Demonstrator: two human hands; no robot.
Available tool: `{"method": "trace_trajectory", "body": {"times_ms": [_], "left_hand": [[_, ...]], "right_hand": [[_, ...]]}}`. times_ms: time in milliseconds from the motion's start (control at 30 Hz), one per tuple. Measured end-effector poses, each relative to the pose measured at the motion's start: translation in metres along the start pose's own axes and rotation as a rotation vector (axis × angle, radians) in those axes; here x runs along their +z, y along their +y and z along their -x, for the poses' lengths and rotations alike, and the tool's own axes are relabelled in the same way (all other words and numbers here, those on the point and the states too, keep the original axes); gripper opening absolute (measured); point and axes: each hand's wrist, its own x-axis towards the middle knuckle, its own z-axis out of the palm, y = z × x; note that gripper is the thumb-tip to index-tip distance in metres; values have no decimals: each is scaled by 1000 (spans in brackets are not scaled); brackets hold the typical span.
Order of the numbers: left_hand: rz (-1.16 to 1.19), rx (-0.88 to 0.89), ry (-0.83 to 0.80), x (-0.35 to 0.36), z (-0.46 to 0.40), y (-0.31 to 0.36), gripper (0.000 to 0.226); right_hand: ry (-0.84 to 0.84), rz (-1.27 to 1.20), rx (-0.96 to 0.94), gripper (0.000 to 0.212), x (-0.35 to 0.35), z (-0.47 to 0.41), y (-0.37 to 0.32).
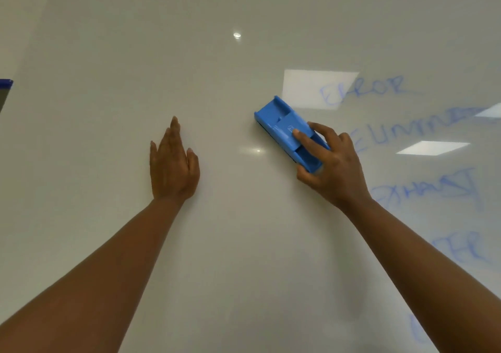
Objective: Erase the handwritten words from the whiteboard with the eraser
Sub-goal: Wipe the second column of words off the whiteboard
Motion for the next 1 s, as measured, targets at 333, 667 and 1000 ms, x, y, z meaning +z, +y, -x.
{"method": "trace_trajectory", "body": {"times_ms": [333, 667, 1000], "left_hand": [[35, 162, -92, 41, -4, 97, 60], [-58, 288, -144, 73, -10, 132, 59], [-65, 291, -145, 72, -9, 130, 60]], "right_hand": [[114, 87, 117, 59, -42, 10, 33], [193, 96, 230, 54, -53, -5, 60], [91, 141, 113, 47, -29, -40, 53]]}}
